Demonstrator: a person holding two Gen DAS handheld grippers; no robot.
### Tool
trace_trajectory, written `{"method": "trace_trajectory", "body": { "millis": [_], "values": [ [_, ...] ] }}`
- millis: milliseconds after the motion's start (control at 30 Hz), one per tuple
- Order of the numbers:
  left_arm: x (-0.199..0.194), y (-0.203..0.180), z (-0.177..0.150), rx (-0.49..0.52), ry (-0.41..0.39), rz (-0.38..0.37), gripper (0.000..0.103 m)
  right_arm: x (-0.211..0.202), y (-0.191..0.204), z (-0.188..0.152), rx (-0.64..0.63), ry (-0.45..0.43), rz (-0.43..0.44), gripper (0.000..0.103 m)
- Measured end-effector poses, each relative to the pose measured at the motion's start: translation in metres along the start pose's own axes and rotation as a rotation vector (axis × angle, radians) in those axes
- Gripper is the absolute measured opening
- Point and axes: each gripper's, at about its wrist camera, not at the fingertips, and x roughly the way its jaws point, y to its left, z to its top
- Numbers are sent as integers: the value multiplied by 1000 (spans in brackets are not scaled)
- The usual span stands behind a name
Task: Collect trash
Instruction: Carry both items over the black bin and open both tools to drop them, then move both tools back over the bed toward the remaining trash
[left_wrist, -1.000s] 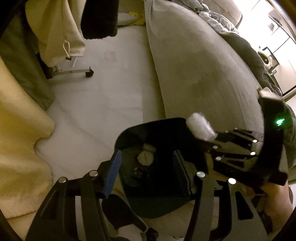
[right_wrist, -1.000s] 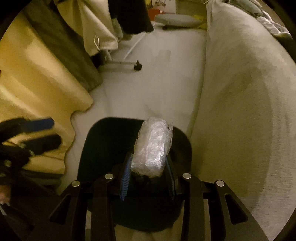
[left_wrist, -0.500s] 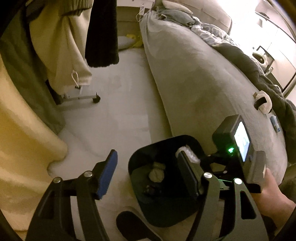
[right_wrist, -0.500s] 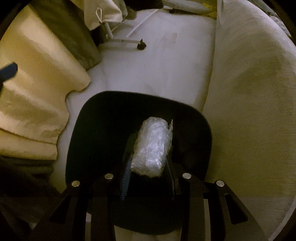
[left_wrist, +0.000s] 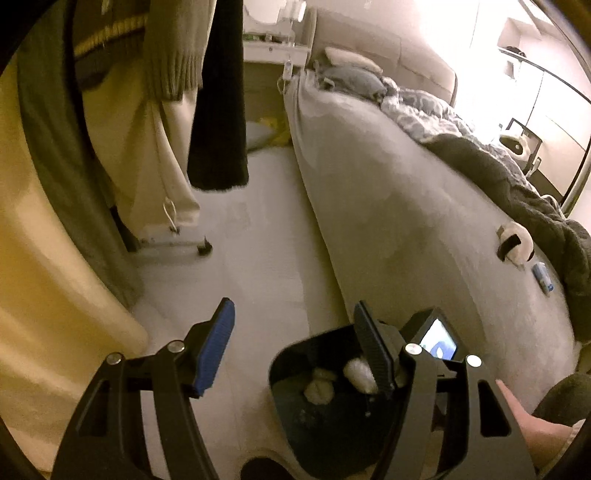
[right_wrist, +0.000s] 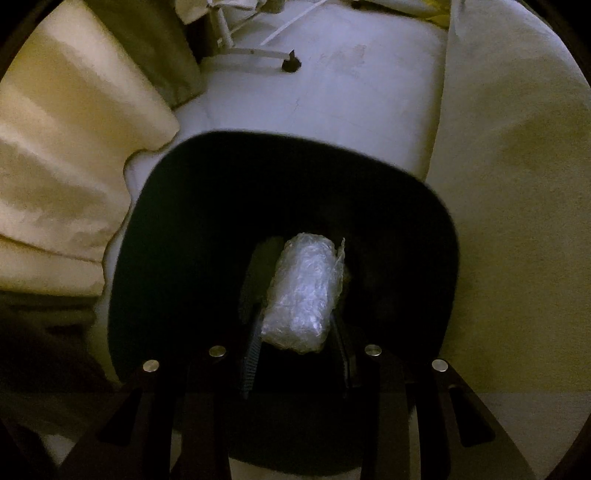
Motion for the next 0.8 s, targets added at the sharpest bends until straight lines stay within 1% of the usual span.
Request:
{"method": "trace_trajectory", "body": {
  "millis": [33, 67, 100, 133, 167, 233, 300, 333, 367, 400, 467, 567, 667, 800],
  "values": [
    [-5, -2, 1, 10, -26, 5, 70, 4, 1, -2, -6, 9, 1, 35],
    [-8, -3, 2, 15, -41, 2, 71, 6, 1, -4, -9, 15, 2, 38],
    [-11, -5, 4, 19, -55, -2, 74, 9, 2, -6, -13, 21, 3, 44],
    [-14, -7, 6, 24, -70, -5, 75, 10, 3, -8, -19, 24, 2, 60],
    [-17, -8, 8, 28, -82, -9, 75, 10, 5, -9, -24, 23, 2, 71],
    [-23, -11, 12, 36, -113, -15, 79, 6, 7, -10, -35, 14, 11, 72],
    [-30, -13, 17, 42, -153, -11, 86, 1, 9, -9, -39, -7, 15, 74],
    [-35, -13, 21, 34, -181, -11, 88, -3, 9, -10, -39, -21, 22, 76],
    [-37, -12, 23, 27, -195, -14, 93, -6, 10, -12, -38, -31, 28, 79],
    [-42, -12, 28, 12, -218, -25, 95, -12, 10, -13, -38, -44, 30, 80],
    [-45, -10, 34, -8, -235, -52, 96, -19, 13, -16, -50, -62, 23, 86],
    [-49, -10, 44, -47, -252, -95, 98, -38, 19, -18, -96, -119, 2, 90],
    [-48, -12, 49, -65, -261, -102, 99, -61, 17, -17, -115, -177, -20, 93],
    [-45, -18, 57, -70, -263, -101, 99, -98, 5, -22, -88, -265, -39, 94]
  ]
}}
